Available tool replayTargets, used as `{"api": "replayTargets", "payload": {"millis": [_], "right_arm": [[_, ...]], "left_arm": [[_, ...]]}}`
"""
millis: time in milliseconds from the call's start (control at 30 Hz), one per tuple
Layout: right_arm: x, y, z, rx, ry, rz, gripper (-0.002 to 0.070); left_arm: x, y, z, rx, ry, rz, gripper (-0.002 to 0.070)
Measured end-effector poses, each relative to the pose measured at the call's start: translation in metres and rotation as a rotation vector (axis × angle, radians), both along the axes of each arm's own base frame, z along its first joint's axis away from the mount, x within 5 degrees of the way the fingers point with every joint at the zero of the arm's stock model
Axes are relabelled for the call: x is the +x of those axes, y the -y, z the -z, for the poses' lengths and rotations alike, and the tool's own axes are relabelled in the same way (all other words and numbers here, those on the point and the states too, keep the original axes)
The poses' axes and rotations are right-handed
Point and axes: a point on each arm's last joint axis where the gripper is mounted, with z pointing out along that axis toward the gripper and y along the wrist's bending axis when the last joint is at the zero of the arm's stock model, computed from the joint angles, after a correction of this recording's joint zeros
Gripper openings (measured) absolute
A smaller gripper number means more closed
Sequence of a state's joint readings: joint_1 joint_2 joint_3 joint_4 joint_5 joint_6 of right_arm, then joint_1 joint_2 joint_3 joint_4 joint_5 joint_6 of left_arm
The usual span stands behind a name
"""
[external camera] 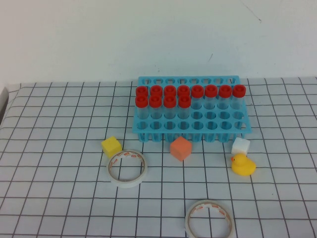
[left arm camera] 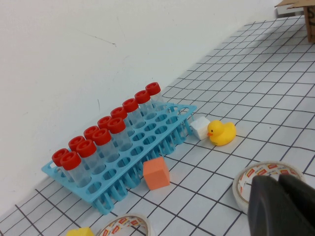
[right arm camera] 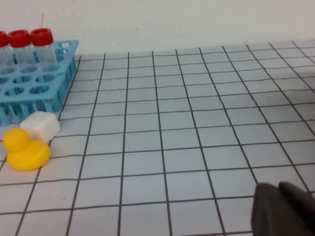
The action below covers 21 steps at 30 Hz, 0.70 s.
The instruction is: Place the test tubes
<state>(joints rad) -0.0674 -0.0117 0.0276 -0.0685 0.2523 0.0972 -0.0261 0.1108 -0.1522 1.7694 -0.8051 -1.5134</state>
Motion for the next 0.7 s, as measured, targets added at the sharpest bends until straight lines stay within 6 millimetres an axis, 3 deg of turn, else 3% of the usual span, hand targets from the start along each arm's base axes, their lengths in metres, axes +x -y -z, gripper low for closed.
{"api": "replayTargets", "payload": {"millis": [700], "right_arm": [[-0.0016, -0.0004, 0.0048, -0.025, -0.066, -0.029, -0.0001]], "left_arm": [[0.0000, 0.0000, 0.0000, 0.000, 0.000, 0.000, -0.0001]]}}
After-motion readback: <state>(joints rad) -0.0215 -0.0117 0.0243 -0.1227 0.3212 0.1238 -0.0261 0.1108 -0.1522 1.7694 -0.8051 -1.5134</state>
